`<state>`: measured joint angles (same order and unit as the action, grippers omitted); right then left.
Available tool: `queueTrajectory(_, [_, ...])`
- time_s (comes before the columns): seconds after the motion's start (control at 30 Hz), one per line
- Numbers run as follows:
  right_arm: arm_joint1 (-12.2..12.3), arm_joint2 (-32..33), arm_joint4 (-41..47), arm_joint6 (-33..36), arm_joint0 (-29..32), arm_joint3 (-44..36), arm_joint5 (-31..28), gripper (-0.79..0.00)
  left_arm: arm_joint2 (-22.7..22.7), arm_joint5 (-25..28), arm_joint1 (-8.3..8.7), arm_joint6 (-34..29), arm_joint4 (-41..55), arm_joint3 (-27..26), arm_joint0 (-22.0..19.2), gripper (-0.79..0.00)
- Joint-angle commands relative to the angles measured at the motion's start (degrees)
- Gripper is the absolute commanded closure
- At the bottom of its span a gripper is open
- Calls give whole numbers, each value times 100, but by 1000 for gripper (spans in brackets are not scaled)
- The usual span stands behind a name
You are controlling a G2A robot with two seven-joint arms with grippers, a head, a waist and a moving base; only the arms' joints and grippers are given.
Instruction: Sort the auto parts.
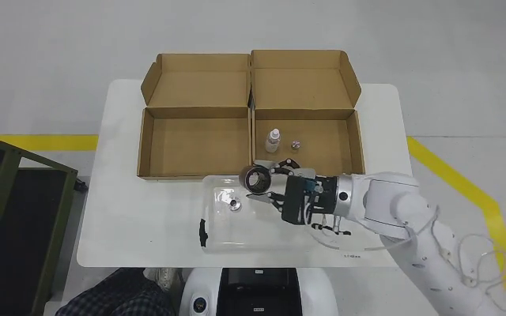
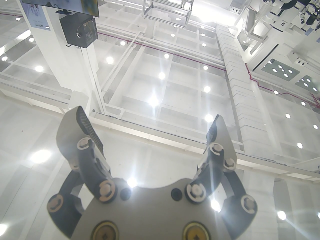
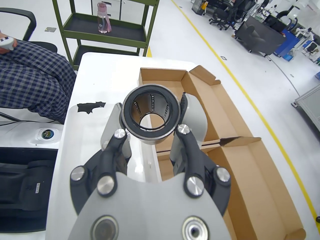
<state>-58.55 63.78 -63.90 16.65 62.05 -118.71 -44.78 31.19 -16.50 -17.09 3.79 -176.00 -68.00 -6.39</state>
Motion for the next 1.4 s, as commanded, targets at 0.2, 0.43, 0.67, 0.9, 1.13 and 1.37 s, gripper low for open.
queueTrajectory(0.2, [12, 309, 190, -45, -158, -174, 73, 0, 0, 0, 0, 0, 0, 0, 0, -785])
queueTrajectory(0.43, [13, 499, 338, -126, -259, -316, 162, 0, 0, 0, 0, 0, 0, 0, 0, -785])
queueTrajectory(0.67, [4, 556, 421, -256, -344, -400, 152, 0, 0, 0, 0, 0, 0, 0, 0, -785])
queueTrajectory(0.9, [-7, 575, 373, -411, -380, -395, 180, 0, 0, 0, 0, 0, 0, 0, 0, -785])
queueTrajectory(1.13, [-14, 620, 372, -487, -392, -378, 231, 0, 0, 0, 0, 0, 0, 0, 0, -785])
queueTrajectory(1.37, [-22, 596, 342, -531, -380, -344, 222, 0, 0, 0, 0, 0, 0, 0, 0, -785])
